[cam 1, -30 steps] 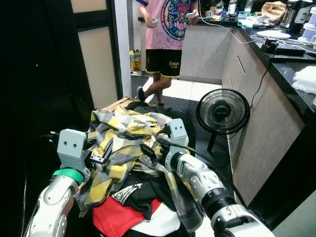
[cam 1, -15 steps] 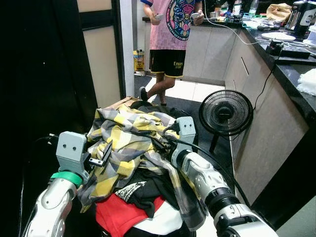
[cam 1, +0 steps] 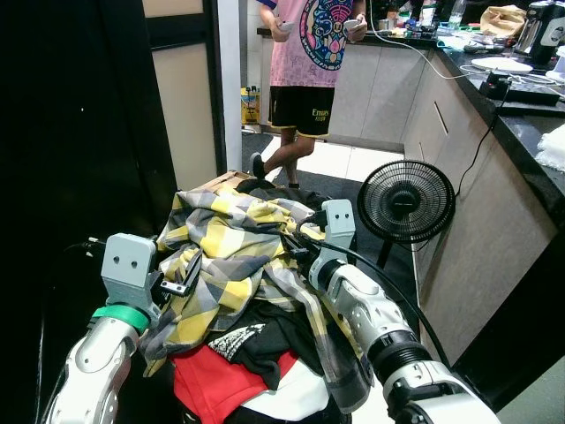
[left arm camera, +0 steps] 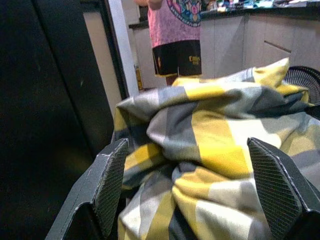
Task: Clothes washing
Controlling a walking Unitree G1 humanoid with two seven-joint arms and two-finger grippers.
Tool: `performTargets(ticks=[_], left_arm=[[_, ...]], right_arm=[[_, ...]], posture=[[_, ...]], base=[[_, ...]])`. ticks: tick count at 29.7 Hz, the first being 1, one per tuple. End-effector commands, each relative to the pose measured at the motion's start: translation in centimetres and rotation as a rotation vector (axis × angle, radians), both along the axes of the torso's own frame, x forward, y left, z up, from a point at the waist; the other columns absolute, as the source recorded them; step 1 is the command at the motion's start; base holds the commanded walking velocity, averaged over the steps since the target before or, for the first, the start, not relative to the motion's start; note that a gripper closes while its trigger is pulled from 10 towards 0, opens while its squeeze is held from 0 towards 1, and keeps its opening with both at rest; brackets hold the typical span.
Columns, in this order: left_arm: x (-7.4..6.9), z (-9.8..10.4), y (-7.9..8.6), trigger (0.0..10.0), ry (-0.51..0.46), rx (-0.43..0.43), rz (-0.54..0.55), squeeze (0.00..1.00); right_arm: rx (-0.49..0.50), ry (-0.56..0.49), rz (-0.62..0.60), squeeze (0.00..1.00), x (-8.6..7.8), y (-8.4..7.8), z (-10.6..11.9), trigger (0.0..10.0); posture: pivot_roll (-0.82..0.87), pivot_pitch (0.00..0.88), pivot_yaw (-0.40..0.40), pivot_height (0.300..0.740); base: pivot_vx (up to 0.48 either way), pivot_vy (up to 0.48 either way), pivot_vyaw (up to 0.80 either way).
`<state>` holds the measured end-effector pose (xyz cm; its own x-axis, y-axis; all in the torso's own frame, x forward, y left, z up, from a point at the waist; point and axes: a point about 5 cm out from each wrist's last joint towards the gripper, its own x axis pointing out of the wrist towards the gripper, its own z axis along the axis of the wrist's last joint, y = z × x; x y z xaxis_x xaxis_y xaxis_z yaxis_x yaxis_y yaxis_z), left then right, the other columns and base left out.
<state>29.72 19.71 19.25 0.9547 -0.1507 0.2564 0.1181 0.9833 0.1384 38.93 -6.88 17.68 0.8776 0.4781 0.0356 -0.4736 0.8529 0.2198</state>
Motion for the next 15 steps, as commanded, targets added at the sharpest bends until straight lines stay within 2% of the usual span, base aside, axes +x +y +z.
performTargets(ticks=[1,7,12,15], left_arm=[[0.2,-0.8,-0.2,10.0,0.038,0.000,-0.007,0.00],[0.7,-0.8,-0.5,10.0,0.037,-0.020,0.002,0.00],[1.0,-0.7,-0.9,10.0,0.036,-0.034,0.009,0.00],[1.1,-0.8,-0.8,10.0,0.038,-0.030,0.013,0.00]], right_arm=[[0.027,0.010,-0.043,0.00,0.1,-0.8,-0.3,0.0],[0.065,-0.002,-0.070,0.00,0.3,-1.6,0.0,0.0],[0.140,-0.148,-0.004,0.00,0.6,-1.6,4.2,0.0],[0.157,-0.188,0.005,0.00,0.7,-1.6,5.4,0.0]], posture=[[0.10,0.000,0.042,0.740],[0.11,0.000,0.046,0.740],[0.10,0.000,0.052,0.740],[0.10,0.000,0.052,0.740]], base=[[0.000,0.000,0.00],[0.000,0.000,0.00],[0.000,0.000,0.00],[0.000,0.000,0.00]])
